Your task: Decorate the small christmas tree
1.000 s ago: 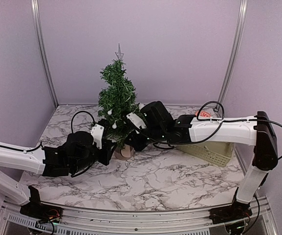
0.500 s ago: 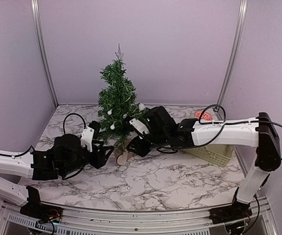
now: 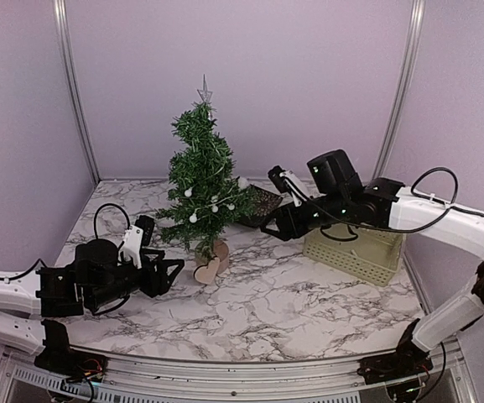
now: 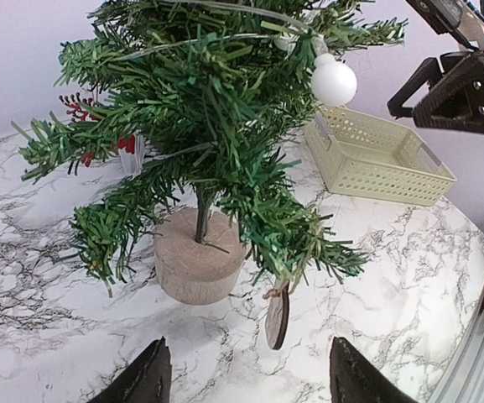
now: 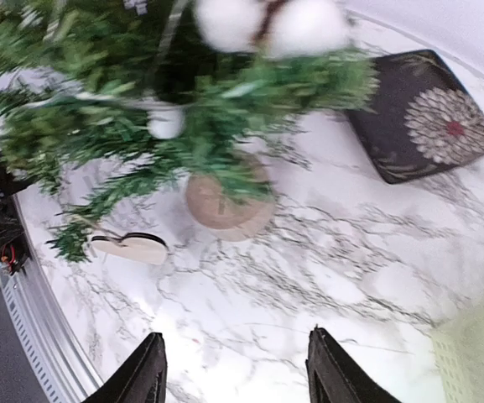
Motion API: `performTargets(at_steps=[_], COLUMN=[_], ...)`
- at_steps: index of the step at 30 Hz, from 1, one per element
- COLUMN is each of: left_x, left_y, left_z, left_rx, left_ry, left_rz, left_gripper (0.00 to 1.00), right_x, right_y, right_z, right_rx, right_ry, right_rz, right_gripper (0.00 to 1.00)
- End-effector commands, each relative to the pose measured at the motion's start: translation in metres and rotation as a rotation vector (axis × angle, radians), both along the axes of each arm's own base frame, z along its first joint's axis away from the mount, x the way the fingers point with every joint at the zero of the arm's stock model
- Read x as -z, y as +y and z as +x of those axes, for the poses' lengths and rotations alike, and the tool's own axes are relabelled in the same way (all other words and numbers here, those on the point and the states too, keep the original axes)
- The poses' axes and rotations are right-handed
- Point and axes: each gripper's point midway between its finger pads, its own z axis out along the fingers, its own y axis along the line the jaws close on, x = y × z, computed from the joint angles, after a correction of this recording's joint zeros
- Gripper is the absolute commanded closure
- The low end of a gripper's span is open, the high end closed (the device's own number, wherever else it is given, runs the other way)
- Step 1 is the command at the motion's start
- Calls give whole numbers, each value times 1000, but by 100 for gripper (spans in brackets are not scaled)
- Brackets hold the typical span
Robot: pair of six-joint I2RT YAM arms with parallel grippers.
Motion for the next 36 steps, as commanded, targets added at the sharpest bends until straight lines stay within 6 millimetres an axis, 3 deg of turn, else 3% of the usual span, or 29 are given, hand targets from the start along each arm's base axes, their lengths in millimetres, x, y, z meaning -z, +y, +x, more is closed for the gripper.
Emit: performTargets(at_steps=[1,9,15,23,29,36], left_x=[3,10,12,10,10,12], left_y=[4,-5,-3,0,4,4], left_z=[4,11,15,18,20,24], left_rx=[-30,-22,-25,-24,-30,-23], left_ry=[16,33,43,49,52,56], left_rz=[9,50,50,43,47,69], left_gripper=[35,34,34,34,34,34], right_x=[7,40,85,148,175,197], right_y=[-73,-206,-265,-276,-282,-293], right_z=[20,43,55,71,86,91], right_rx=[207,556,593,556,536,545], right_ry=[161,289,345,446,463,478], right_rz=[-63,-199,-356,-471,-544,-625], right_gripper=[43,43,53,56,57,58])
